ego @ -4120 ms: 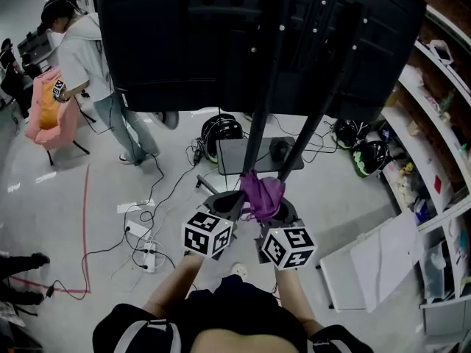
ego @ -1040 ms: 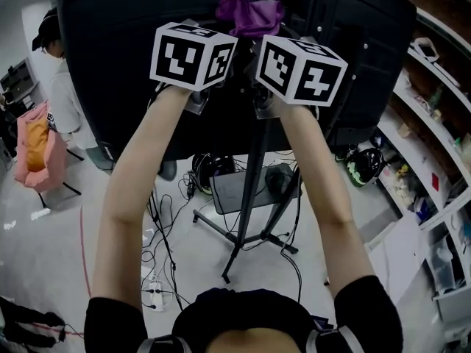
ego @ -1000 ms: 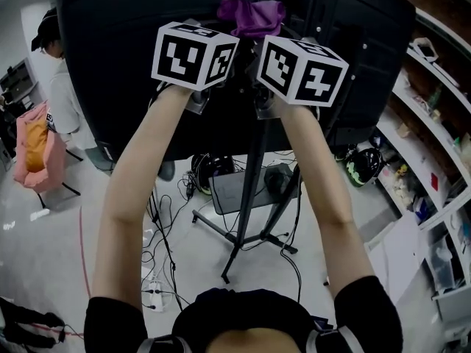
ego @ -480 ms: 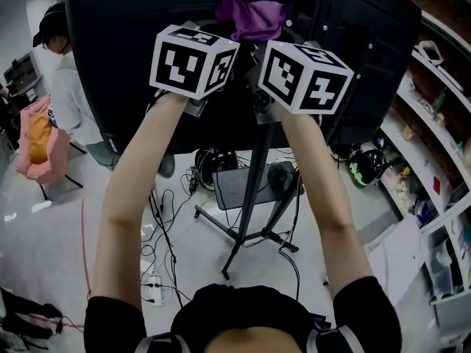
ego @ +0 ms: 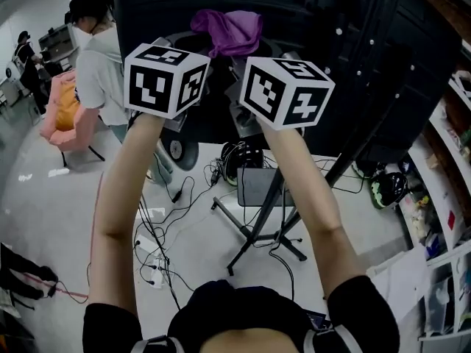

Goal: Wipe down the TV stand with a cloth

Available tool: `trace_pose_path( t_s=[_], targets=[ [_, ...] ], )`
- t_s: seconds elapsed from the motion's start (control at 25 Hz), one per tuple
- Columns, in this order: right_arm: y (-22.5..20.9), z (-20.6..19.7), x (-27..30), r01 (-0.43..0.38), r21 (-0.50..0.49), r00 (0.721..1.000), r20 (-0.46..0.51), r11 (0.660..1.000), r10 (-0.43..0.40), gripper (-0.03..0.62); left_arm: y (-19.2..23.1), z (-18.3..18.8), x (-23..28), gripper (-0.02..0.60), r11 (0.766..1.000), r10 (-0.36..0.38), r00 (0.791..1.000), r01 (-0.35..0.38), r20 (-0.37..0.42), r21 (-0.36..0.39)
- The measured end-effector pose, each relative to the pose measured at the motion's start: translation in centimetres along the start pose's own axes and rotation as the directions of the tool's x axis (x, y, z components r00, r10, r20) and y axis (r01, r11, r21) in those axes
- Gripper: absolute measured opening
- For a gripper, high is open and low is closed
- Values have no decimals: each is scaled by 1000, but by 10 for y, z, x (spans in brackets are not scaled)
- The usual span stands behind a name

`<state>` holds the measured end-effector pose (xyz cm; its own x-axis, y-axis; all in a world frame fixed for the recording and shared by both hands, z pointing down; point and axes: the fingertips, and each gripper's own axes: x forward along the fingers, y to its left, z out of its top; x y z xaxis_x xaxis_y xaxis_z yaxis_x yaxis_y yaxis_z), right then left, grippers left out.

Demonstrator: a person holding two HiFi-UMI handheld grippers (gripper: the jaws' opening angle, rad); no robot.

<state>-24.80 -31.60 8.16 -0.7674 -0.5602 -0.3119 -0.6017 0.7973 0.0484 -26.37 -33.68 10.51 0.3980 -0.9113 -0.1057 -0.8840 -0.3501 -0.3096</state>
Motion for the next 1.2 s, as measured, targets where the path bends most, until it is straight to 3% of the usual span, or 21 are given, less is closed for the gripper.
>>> trace_pose_path(
  t_s=[0.24, 0.68, 1.2],
  targets=[
    [-1, -17, 15, -21, 37, 1000, -22, 999, 21, 64, 14, -17, 2, 6, 999, 37, 998, -37, -49, 5],
    [-54, -23, 0, 93, 27, 994, -52, 995, -92, 64, -10, -15, 45, 6, 999, -36, 999, 36, -22, -12],
    [-87, -11, -33, 196, -27, 979, -44, 980, -197, 64, -50, 1, 70, 6, 992, -123, 992, 123, 8, 19]
  ],
)
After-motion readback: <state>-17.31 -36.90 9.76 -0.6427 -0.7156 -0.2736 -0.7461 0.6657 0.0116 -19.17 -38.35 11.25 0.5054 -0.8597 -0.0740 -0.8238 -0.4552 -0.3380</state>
